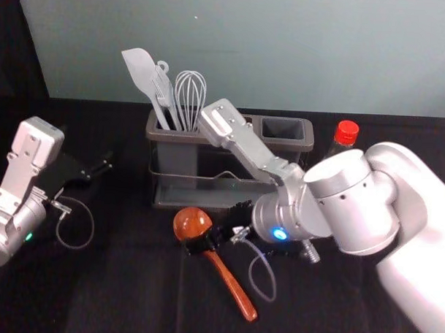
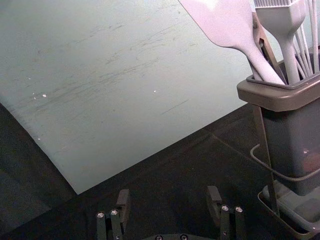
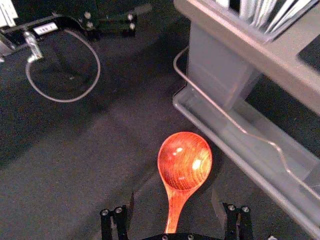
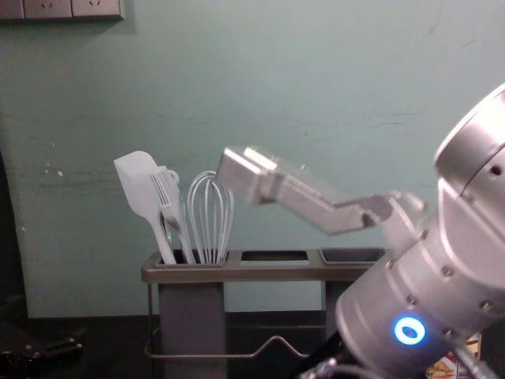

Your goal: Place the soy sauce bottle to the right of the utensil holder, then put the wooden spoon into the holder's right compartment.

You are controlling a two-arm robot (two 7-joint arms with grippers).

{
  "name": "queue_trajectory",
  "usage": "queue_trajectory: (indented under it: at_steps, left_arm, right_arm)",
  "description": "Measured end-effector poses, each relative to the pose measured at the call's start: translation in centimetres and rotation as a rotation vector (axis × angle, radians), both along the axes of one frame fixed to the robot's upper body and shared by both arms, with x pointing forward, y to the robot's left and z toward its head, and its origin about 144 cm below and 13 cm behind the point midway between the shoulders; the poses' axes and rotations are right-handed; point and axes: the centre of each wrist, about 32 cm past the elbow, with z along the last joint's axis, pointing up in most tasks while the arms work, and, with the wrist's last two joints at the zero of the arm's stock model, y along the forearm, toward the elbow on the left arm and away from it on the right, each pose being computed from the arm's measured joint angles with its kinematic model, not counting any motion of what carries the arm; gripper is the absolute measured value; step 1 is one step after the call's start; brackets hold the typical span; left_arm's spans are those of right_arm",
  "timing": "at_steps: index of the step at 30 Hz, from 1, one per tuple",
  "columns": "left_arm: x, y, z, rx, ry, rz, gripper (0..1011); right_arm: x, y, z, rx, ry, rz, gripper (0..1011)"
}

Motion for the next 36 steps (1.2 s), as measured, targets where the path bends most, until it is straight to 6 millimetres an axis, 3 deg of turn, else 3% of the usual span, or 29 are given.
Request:
queue_trajectory:
  at_steps: [10, 36]
  left_arm:
    - [0.0, 0.0, 0.0, 0.0, 0.0, 0.0, 1005]
    - [0.0, 0.0, 0.0, 0.0, 0.0, 0.0, 1005]
  right_arm:
    - [0.1, 1.3, -1.7, -0.024, 0.027, -0.026, 1000]
    - [0.9, 2.3, -3.5, -0.019, -0.002, -0.049, 1000]
